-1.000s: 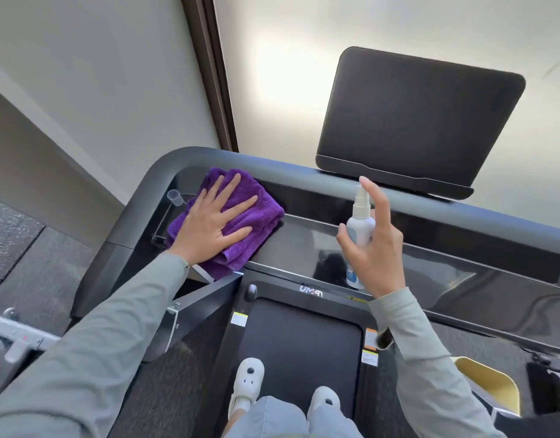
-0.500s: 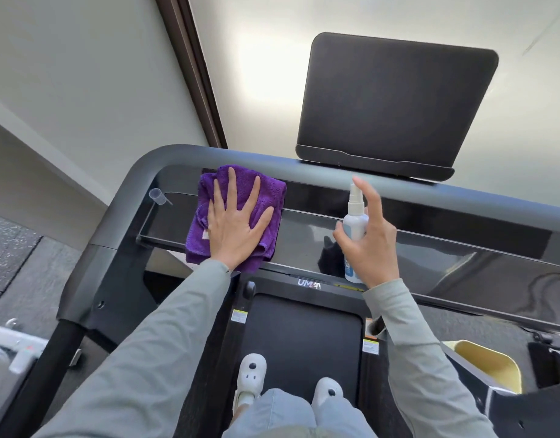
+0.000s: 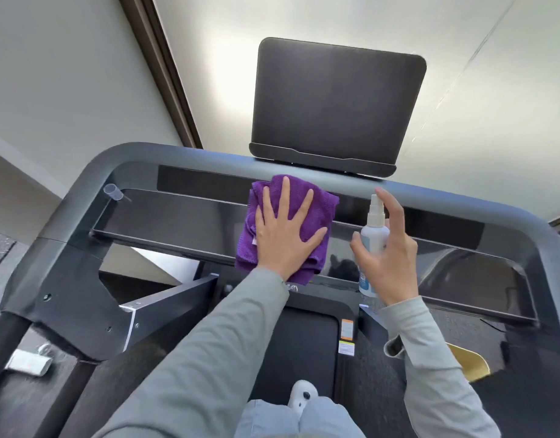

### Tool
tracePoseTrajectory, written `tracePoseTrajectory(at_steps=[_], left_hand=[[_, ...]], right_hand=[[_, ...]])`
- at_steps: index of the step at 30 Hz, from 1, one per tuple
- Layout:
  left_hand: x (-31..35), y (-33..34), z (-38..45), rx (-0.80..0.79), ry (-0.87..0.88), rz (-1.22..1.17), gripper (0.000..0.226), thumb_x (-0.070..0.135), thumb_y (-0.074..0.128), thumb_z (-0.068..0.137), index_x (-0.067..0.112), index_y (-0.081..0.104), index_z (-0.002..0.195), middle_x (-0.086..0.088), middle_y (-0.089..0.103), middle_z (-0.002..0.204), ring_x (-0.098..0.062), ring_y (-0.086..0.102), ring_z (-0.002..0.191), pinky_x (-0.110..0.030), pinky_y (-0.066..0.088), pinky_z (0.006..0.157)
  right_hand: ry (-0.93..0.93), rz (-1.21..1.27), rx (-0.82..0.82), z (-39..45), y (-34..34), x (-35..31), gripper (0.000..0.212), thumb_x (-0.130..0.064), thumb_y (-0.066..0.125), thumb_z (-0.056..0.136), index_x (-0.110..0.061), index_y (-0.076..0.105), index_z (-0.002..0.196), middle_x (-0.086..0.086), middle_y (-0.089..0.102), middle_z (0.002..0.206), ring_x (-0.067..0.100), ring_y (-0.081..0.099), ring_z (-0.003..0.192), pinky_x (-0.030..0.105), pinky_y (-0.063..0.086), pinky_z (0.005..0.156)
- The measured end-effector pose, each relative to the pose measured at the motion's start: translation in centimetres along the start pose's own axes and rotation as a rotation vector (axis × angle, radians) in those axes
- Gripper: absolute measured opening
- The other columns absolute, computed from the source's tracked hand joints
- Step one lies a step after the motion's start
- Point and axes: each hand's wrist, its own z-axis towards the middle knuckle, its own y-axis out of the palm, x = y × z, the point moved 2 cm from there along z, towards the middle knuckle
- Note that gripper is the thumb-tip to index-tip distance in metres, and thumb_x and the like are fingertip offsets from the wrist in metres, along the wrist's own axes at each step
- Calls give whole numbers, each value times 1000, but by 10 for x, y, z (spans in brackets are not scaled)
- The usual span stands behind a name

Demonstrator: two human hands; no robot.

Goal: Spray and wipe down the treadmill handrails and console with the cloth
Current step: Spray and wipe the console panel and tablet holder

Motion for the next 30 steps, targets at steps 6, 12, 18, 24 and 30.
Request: tracePoseTrajectory(at_steps=[6,12,18,24,30], left_hand=[[-91,-25,7,55,-123,52,80,69,39,89,36,11,155,-8,-7,164,-39,1,149,-57,16,117],[-103,-30,17,76,-334,35,83,73,33,87,37,1,155,-12,-13,162,-44,-3,147,-60,14,116],[-20,-7,13,96,-216,88,75,70,20,91,34,2,155,-18,-9,162,-50,0,145,-59,23,113],[71,18,5,44,-54,15,73,70,27,92,38,8,154,-14,-6,163,-47,-6,146,-60,14,114],[16,1,-3,44,-95,35,71,64,35,93,37,12,154,-7,-7,164,-38,-1,149,-55,11,119]], right_hand=[[-16,25,6,5,3,-5,72,1,68,82,-24,39,143,2,57,66,22,46,59,24,46,67],[-23,48,27,-2,-10,3,74,1,68,83,-28,37,143,11,63,79,31,53,58,30,53,70],[21,28,69,-14,-38,18,75,4,68,82,-29,38,143,7,62,82,32,54,57,23,54,75],[43,15,89,-20,-51,26,75,1,67,84,-32,35,142,-6,56,71,21,53,54,34,55,62],[35,15,80,-20,-55,30,73,2,67,83,-27,38,143,-2,60,78,27,53,54,32,54,63]])
